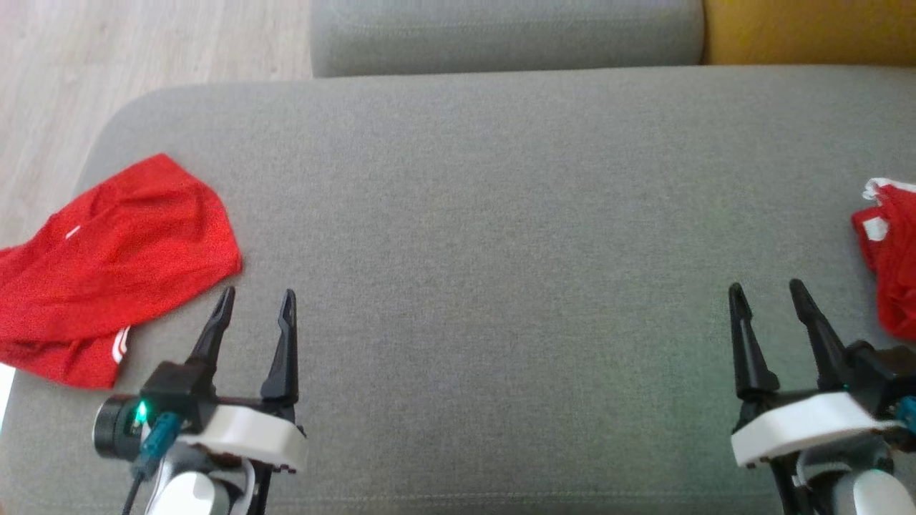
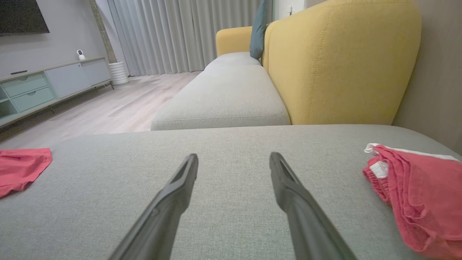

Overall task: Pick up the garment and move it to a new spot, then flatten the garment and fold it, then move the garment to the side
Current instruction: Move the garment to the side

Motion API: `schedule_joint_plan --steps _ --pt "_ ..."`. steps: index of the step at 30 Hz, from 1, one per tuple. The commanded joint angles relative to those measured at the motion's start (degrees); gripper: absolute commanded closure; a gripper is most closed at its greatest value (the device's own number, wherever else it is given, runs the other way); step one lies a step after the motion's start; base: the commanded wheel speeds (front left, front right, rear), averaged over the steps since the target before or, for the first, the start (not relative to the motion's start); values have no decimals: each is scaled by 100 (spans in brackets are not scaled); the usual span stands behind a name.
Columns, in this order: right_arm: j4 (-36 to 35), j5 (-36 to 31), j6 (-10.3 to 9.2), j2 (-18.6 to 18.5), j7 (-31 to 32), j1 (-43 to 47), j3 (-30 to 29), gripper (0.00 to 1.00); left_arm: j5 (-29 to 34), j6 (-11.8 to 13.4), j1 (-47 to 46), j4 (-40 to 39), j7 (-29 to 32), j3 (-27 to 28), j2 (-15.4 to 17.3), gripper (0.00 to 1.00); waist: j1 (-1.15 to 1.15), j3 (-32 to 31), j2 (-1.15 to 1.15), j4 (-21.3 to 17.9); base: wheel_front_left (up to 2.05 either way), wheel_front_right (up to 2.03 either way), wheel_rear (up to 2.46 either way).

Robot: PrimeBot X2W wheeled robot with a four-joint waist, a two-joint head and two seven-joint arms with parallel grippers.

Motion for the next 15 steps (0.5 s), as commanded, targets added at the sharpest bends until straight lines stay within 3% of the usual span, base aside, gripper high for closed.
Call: schedule_joint_plan --steps 1,15 --pt "-255 37 20 -34 11 -80 98 0 -51 56 -178 -188 14 198 128 0 1 -58 0 -25 0 0 0" --pt "-352 86 20 -34 70 3 113 0 -51 95 -180 -232 129 122 196 0 1 -103 0 -100 0 0 0"
